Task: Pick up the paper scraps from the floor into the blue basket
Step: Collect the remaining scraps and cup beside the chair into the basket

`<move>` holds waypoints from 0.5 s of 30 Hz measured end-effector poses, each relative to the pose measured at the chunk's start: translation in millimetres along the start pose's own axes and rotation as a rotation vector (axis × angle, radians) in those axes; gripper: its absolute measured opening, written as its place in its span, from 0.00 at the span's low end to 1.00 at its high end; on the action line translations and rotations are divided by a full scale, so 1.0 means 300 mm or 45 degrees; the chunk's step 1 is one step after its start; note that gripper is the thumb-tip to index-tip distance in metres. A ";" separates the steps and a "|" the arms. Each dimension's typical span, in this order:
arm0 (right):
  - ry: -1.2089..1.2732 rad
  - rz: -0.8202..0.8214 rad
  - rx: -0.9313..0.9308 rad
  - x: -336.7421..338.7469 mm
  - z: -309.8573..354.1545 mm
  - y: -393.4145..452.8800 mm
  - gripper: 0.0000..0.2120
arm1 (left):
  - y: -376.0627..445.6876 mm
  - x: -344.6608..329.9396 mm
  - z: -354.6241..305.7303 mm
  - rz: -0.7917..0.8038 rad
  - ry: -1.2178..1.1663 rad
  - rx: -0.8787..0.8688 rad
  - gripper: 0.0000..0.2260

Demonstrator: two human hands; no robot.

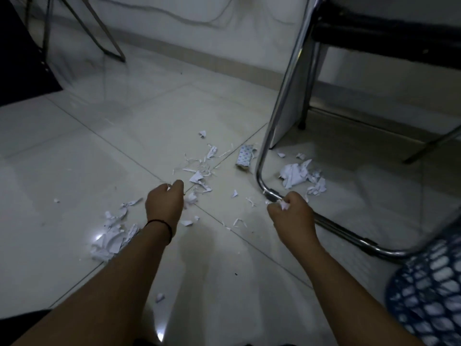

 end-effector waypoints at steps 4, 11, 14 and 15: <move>0.226 -0.020 -0.057 0.206 0.151 0.000 0.07 | -0.186 -0.018 -0.261 0.373 -0.207 -0.034 0.07; 0.126 -0.228 0.199 0.751 0.390 -0.029 0.09 | -0.679 -0.106 -0.722 0.876 -0.510 -0.143 0.11; -0.023 -0.344 0.166 0.987 0.365 -0.012 0.11 | -0.938 -0.167 -0.868 1.060 -0.506 -0.252 0.11; -0.062 -0.367 0.115 1.058 0.331 -0.002 0.12 | -1.024 -0.186 -0.908 1.089 -0.462 -0.325 0.11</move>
Point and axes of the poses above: each hand's wrist, its own y-axis towards the middle knuckle, its own x-axis out of the back of the hand, z = x × y, the point moved 10 cm from there along y, towards the middle knuckle, and after that the axes turned 15 degrees about -z, right-handed, at the moved point
